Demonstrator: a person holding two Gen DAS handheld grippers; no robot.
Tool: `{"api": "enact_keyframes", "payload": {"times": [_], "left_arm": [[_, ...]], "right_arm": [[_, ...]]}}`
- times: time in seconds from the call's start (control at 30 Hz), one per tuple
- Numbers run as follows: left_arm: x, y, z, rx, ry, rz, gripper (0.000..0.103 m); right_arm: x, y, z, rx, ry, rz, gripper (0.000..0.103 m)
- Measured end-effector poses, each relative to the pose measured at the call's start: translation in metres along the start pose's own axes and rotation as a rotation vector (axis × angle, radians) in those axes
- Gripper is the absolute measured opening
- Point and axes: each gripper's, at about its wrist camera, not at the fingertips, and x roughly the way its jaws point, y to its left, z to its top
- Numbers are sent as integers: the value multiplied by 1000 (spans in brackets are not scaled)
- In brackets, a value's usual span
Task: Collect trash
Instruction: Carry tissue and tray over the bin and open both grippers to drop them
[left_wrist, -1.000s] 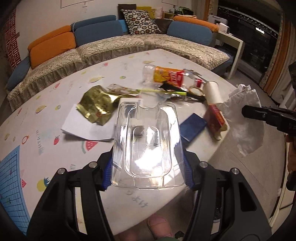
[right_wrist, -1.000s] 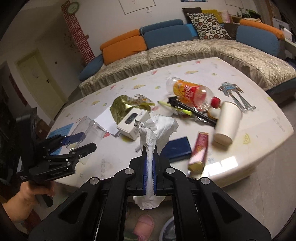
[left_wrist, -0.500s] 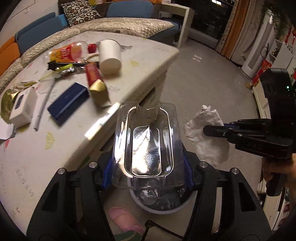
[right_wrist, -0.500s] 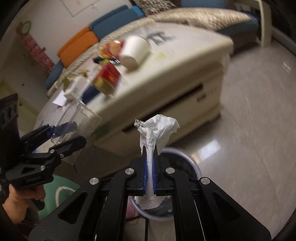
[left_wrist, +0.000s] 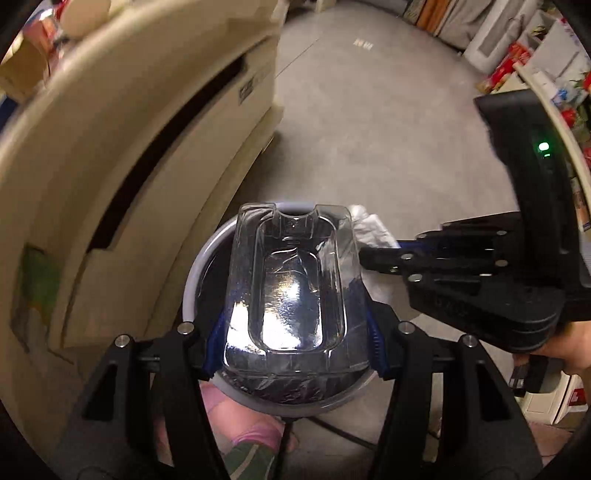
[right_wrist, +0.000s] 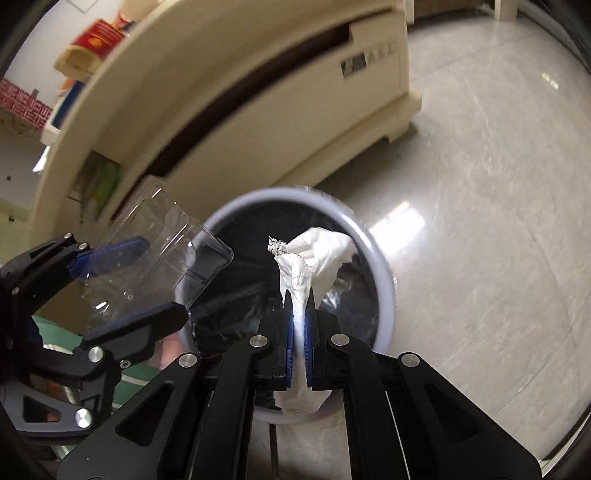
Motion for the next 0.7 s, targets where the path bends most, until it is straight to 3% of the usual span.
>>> {"api": "enact_keyframes", "payload": {"times": [0.07,0.1,0.17,0.23,0.37,0.57,0.7], "left_arm": [[12,6,-1,-17,35,-3,58],[18,9,0,-20,51,-9,57],[28,11,0,-14,87,7,65],[35,14,4,-4,97,32,74],[31,20,3,0,79,43,75],[-3,32,1,-22,5,32,77],[-42,45,4,-35,-80,42,77]], "right_arm": [[9,-2,0,10,17,-5,12],[13,-4,2,20,27,0,29],[17,-8,4,40,32,3,52],[18,-10,5,40,30,2,52],[12,-14,9,61,21,11,53],[-10,-10,23,48,-34,10,57],[-45,1,44,27,-115,33,57]]}}
